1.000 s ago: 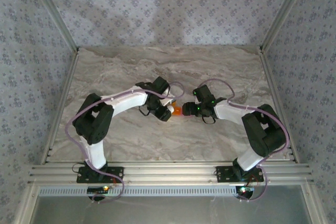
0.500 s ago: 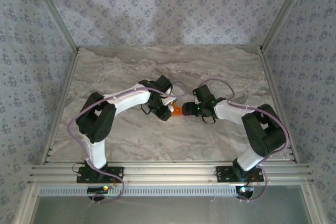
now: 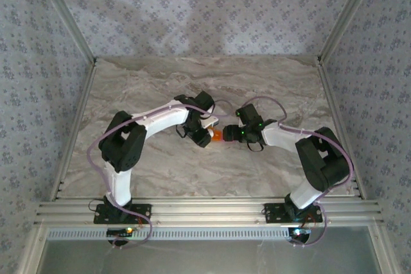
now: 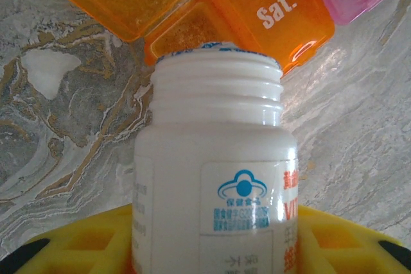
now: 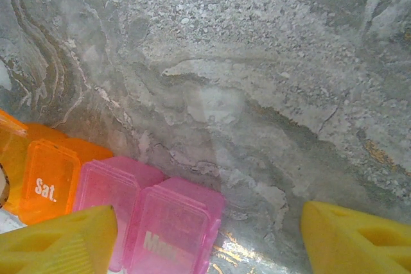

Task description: Sort the pills into containers

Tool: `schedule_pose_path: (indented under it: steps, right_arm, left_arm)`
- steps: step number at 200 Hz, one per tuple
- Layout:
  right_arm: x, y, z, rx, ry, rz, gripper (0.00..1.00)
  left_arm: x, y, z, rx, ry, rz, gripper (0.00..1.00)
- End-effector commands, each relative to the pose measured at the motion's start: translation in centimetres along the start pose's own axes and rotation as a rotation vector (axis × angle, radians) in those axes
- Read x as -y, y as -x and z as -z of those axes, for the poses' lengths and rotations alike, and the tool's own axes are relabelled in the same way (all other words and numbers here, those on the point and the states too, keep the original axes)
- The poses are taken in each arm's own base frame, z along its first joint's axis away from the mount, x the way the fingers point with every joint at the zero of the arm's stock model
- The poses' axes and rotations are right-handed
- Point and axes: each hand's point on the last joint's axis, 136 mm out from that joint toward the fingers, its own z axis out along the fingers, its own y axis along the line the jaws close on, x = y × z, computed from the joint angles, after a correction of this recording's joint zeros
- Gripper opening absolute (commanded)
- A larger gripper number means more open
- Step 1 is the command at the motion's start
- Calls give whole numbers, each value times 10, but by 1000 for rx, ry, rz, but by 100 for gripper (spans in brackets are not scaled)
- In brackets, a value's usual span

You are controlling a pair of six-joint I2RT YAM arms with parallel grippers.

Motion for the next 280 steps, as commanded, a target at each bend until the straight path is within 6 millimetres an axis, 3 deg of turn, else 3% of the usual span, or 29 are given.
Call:
schedule_pose_path:
  steps: [1,280]
  right_arm:
    - [1,-3,-6,-23,-5,-18,77]
    - [2,-7,-9,-31,-6,-22,77]
  left_arm:
    - [-1,-6,2,-51,14,-22,0]
    - [1,-9,1,-168,16,-40,0]
